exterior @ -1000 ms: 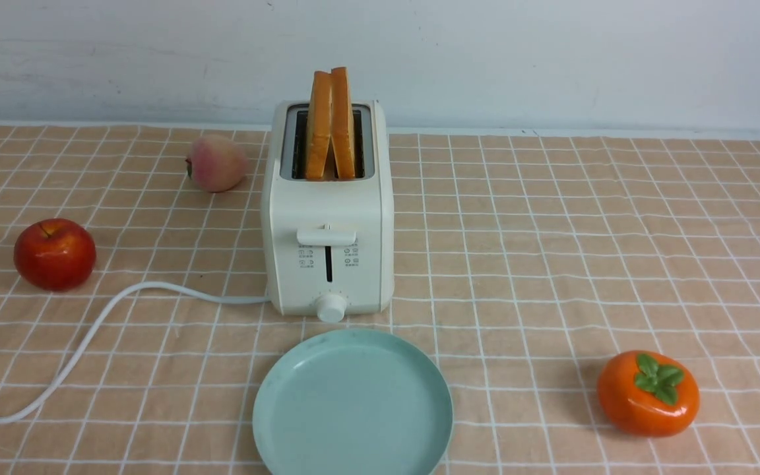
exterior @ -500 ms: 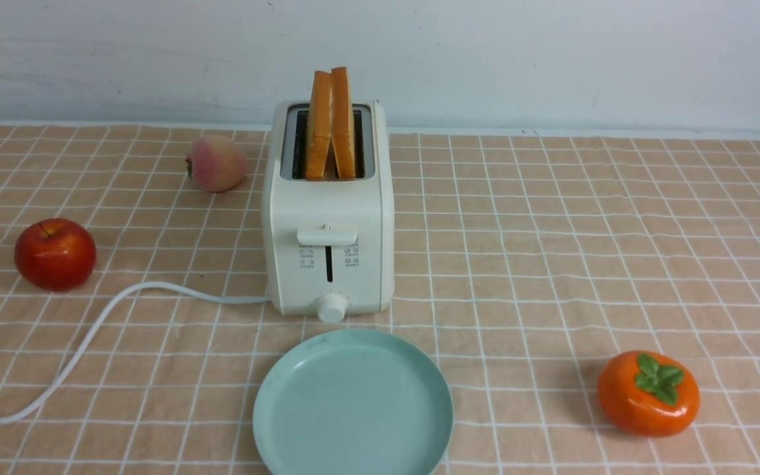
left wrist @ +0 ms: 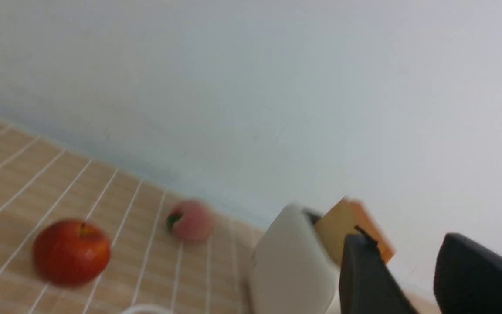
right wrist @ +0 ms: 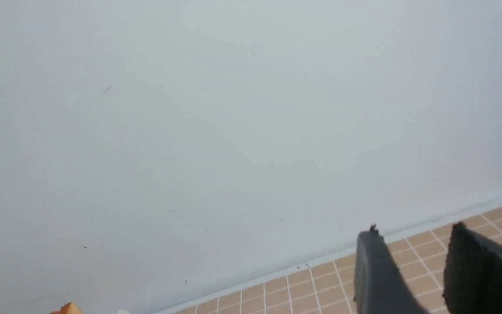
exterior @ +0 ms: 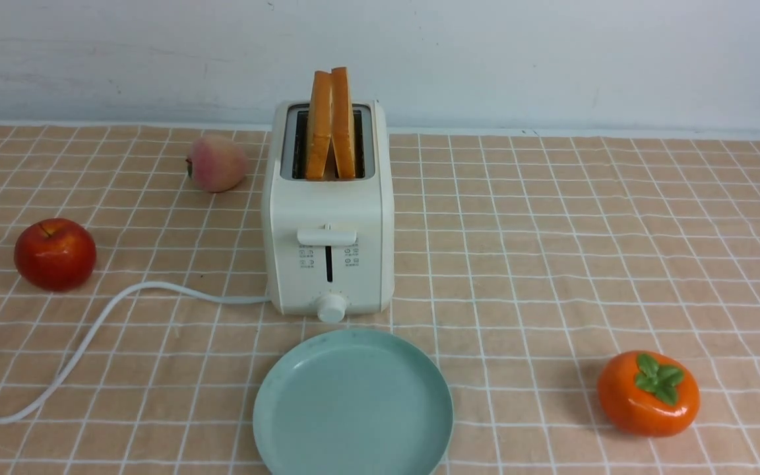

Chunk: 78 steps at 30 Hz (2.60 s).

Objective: Take toasted bread from bread machine on light coffee tablecloth place on plate.
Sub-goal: 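Grasp the toast slice in the toaster and pull it up out of the slot with the right gripper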

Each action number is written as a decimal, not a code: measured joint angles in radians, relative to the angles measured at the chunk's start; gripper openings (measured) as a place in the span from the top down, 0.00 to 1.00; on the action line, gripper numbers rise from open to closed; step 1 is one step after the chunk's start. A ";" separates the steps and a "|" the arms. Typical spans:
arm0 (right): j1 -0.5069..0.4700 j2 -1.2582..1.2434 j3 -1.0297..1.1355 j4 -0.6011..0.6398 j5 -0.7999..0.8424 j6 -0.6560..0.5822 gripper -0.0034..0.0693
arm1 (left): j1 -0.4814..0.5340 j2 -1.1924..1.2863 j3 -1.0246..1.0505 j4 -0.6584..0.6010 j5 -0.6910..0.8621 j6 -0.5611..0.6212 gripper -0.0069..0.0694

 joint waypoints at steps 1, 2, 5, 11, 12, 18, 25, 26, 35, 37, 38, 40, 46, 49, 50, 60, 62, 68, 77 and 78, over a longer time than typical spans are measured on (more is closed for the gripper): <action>0.000 0.005 0.000 -0.001 0.001 0.007 0.62 | 0.000 0.010 0.001 0.011 0.019 0.000 0.60; 0.000 0.016 0.000 -0.005 0.000 0.031 0.62 | 0.000 0.033 0.001 0.034 0.057 0.000 0.60; 0.000 0.033 0.000 -0.008 0.002 0.058 0.62 | 0.000 0.054 0.001 0.041 0.071 -0.004 0.60; 0.050 0.159 -0.018 0.014 0.196 0.068 0.62 | 0.000 0.119 0.001 0.035 0.106 -0.002 0.60; 0.056 0.159 -0.021 0.014 0.202 0.064 0.62 | 0.000 0.119 0.001 0.035 0.106 -0.002 0.60; 0.327 0.431 -0.166 0.081 0.273 -0.186 0.62 | 0.000 0.188 -0.053 0.050 0.203 0.003 0.60; 0.550 0.769 -0.421 0.089 0.266 -0.375 0.46 | 0.000 0.204 -0.088 0.082 0.234 0.003 0.60; 0.569 0.826 -0.464 0.089 0.258 -0.383 0.40 | 0.000 0.203 -0.088 0.082 0.241 0.003 0.60; 0.626 1.131 -0.621 0.089 -0.010 -0.390 0.18 | 0.000 0.201 -0.088 0.083 0.247 0.003 0.60; 0.632 1.174 -0.626 0.079 -0.114 -0.390 0.18 | 0.000 0.201 -0.088 0.083 0.247 0.003 0.60; 0.634 1.196 -0.627 0.069 -0.163 -0.391 0.18 | 0.000 0.201 -0.088 0.083 0.247 0.003 0.60; 0.634 1.215 -0.628 0.060 -0.211 -0.392 0.18 | 0.000 0.201 -0.088 0.083 0.247 0.003 0.60; 0.633 1.308 -0.646 0.044 -0.342 -0.397 0.20 | 0.000 0.201 -0.088 0.084 0.247 0.003 0.60; 0.628 1.344 -0.677 0.044 -0.348 -0.398 0.22 | 0.000 0.201 -0.088 0.084 0.247 0.003 0.60; 0.625 1.357 -0.693 0.043 -0.352 -0.401 0.22 | 0.000 0.201 -0.088 0.084 0.247 0.003 0.59; 0.597 1.420 -0.775 0.040 -0.317 -0.453 0.29 | 0.000 0.201 -0.088 0.085 0.247 0.003 0.59; 0.594 1.420 -0.775 0.040 -0.314 -0.453 0.31 | 0.000 0.201 -0.088 0.085 0.247 0.003 0.59; 0.587 1.421 -0.775 0.046 -0.318 -0.453 0.31 | 0.000 0.201 -0.088 0.085 0.247 0.003 0.59; 0.585 1.424 -0.775 0.235 -0.485 -0.448 0.32 | 0.000 0.201 -0.088 0.085 0.247 0.002 0.59; 0.584 1.424 -0.775 0.259 -0.492 -0.445 0.32 | 0.000 0.201 -0.088 0.085 0.247 0.002 0.59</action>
